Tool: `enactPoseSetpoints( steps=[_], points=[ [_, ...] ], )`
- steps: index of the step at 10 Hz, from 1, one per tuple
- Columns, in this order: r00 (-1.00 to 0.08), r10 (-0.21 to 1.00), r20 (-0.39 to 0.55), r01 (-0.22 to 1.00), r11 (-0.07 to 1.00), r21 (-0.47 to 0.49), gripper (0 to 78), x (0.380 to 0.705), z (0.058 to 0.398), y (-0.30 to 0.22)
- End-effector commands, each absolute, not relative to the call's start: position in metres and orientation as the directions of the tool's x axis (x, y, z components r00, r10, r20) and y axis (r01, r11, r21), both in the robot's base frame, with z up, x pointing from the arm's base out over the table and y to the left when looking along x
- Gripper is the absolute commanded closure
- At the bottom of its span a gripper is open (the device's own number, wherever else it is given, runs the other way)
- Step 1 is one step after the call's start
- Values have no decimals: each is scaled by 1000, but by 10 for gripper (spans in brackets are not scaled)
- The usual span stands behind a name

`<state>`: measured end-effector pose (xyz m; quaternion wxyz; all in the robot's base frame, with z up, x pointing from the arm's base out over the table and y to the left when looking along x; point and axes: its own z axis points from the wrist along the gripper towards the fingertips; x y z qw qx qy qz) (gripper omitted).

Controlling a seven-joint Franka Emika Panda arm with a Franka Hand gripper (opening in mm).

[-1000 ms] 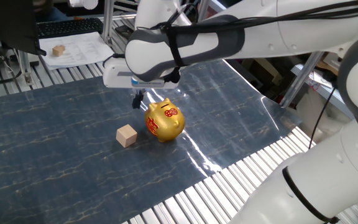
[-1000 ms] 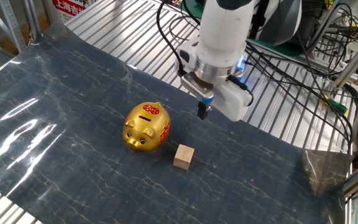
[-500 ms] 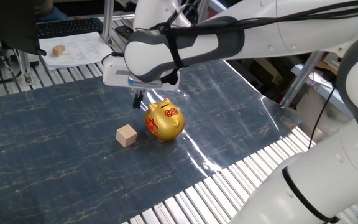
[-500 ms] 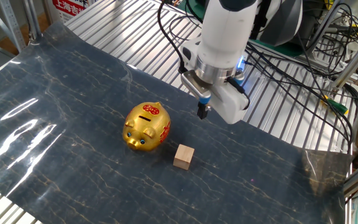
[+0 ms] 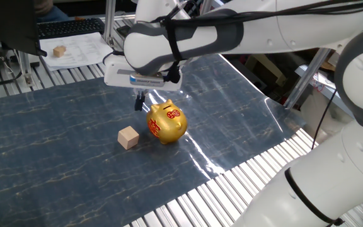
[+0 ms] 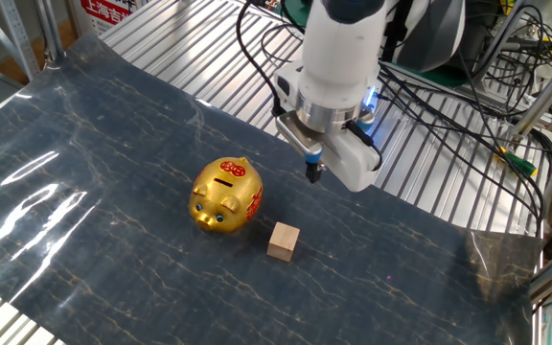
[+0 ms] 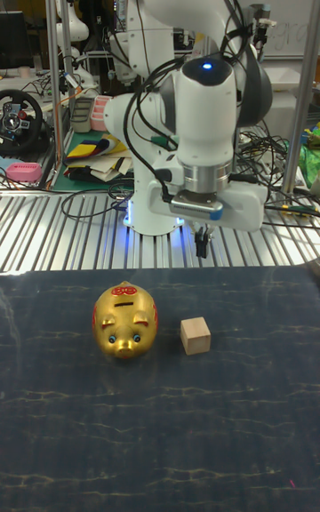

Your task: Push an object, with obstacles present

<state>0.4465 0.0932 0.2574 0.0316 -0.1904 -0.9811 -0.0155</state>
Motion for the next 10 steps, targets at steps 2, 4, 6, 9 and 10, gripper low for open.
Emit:
enactPoseSetpoints(
  steps=[2, 4, 6, 9, 10],
  points=[
    [-931, 362, 52, 363, 932, 18, 776, 442, 256, 96],
    [-931, 360, 52, 362, 932, 24, 776, 430, 248, 103],
    [-933, 356, 53, 358, 933, 26, 776, 421, 239, 109],
    [-940, 338, 53, 340, 940, 21, 776, 407, 216, 118],
    [-943, 328, 53, 330, 944, 21, 776, 407, 210, 119]
  ],
)
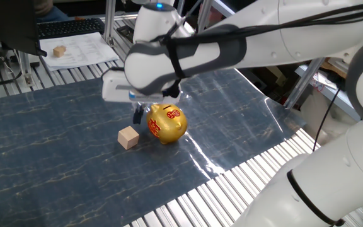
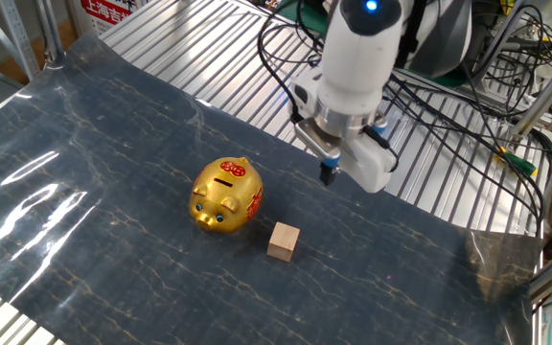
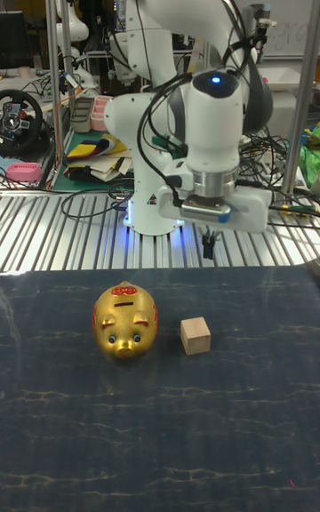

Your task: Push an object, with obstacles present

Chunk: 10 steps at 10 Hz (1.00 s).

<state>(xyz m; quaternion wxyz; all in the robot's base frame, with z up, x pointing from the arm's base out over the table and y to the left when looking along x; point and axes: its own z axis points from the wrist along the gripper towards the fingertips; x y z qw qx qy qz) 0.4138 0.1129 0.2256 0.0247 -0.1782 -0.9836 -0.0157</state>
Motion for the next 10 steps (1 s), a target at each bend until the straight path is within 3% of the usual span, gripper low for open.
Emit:
enactPoseSetpoints(
  steps=[1, 10],
  points=[
    [-944, 325, 52, 327, 945, 21, 776, 407, 208, 120],
    [-973, 227, 35, 227, 974, 10, 776, 417, 150, 107]
  ],
)
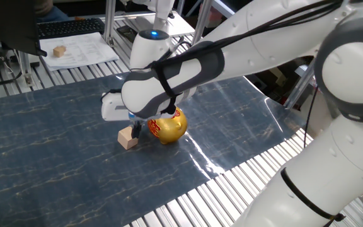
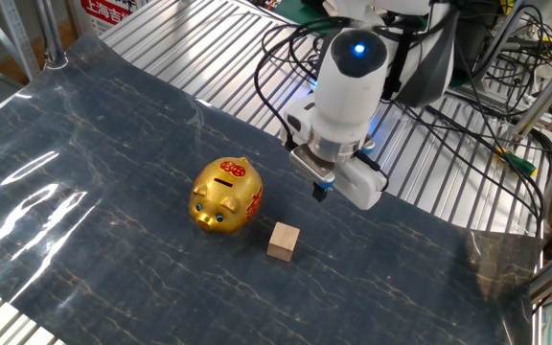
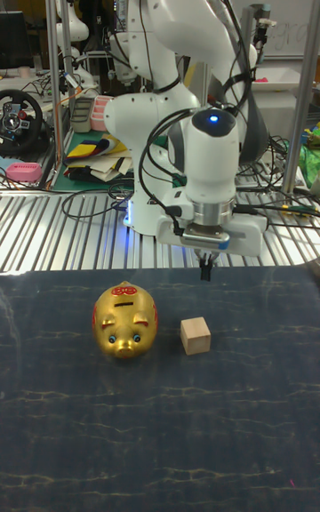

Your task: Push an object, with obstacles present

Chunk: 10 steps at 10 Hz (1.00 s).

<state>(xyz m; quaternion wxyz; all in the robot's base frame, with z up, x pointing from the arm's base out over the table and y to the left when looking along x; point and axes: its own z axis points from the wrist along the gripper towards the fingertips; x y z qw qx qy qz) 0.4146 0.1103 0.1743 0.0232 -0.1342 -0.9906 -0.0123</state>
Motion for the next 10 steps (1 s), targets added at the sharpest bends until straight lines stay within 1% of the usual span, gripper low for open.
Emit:
enactPoseSetpoints(
  steps=[1, 9, 10],
  points=[
    [-975, 220, 28, 220, 975, 11, 776, 417, 144, 105],
    [-986, 167, 15, 167, 986, 12, 776, 421, 121, 95],
    [-987, 163, -2, 163, 986, 13, 776, 422, 114, 95]
  ],
)
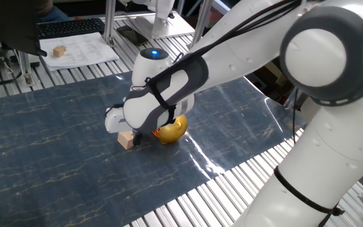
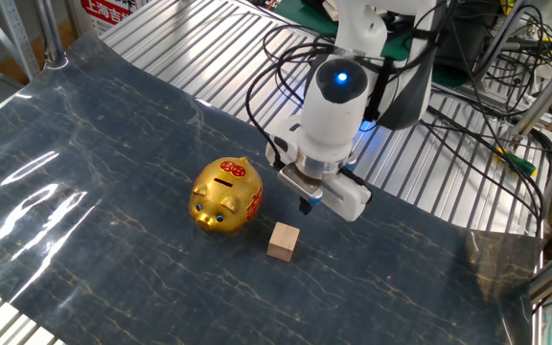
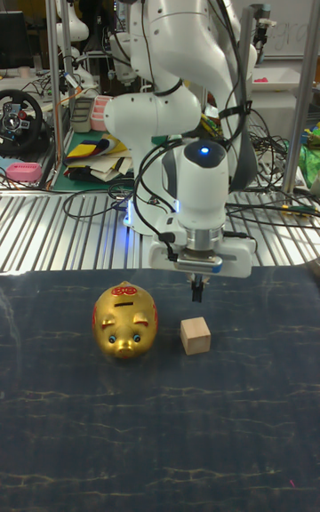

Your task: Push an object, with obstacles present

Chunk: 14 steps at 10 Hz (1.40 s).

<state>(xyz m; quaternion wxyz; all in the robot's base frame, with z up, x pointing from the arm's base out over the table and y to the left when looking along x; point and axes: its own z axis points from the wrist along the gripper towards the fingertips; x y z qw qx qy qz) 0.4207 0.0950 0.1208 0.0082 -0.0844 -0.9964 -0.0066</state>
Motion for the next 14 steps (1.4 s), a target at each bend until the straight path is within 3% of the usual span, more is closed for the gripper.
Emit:
enactPoseSetpoints(
  steps=[1, 14],
  points=[
    [-987, 162, -10, 162, 987, 14, 776, 422, 110, 95],
    [-972, 233, -41, 233, 973, 9, 776, 444, 96, 91]
  ],
)
